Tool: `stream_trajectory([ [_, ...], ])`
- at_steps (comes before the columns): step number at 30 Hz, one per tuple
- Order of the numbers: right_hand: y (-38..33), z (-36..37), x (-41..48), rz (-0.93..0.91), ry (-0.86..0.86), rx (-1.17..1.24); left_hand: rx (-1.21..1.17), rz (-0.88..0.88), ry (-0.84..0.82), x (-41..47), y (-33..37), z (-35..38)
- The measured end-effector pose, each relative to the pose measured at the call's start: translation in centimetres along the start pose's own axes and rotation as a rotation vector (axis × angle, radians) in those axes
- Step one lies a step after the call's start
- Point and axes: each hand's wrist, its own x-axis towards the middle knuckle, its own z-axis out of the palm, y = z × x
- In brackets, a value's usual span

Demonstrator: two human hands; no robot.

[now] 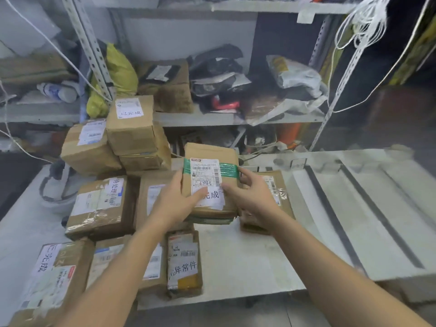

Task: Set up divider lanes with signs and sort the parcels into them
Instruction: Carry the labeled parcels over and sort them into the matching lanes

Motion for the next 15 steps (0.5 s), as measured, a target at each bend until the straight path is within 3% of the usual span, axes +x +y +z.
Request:
stream_trajectory([
  [15,7.0,-32.5,-5.8,-0.044,0.097,0.059,-0.095,0.114,-0.071,-5.9,19.2,26.5],
])
